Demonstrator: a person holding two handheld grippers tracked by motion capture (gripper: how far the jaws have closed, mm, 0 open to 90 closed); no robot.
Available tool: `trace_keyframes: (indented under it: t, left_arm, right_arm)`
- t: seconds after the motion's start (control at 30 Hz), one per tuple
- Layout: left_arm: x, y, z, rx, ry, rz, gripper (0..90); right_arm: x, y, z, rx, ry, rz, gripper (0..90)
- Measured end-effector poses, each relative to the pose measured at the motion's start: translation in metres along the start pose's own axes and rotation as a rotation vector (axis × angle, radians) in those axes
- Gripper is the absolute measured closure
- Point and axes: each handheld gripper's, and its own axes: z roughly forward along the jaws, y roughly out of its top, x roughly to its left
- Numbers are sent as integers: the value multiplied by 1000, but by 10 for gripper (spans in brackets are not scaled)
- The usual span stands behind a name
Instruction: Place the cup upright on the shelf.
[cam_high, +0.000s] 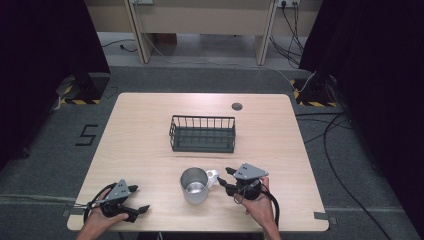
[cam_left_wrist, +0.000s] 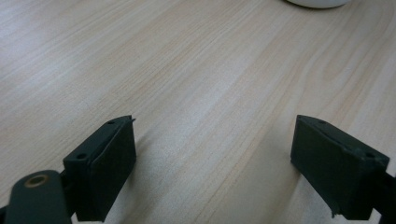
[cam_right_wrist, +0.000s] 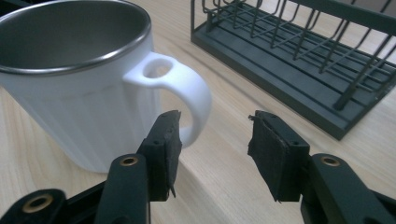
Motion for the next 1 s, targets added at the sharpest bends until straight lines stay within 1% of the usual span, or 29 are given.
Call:
trace_keyframes:
  t: [0.13,0.23,0.4,0.5,0.6,0.67,0.77,0.8,1.0]
  left_arm:
    - [0,0,0,0,0,0,135]
    - [0,0,0,0,0,0,135]
    - [0,0,0,0,0,0,135]
    - [0,0,0,0,0,0,135]
    - [0,0,0,0,0,0,135]
    - [0,0,0,0,0,0,135]
    - [0,0,0,0,0,0,135]
    - [0,0,0,0,0,0,135]
    - [0,0,0,0,0,0,135]
  right_arm:
    - [3,4,7,4,16,-26,542]
    - [5,7,13,11,13,-51,553]
    - [3,9,21,4,26,-55,576]
    - [2,9,24,0,40,-71,606]
    - [5,8,23,-1,58,-101,657]
    - [8,8,22,4,38,-124,686]
    - [9,6,18,4,35,-122,730]
    - [10,5,16,3,36,-123,732]
    - [20,-2,7,4,6,-120,738]
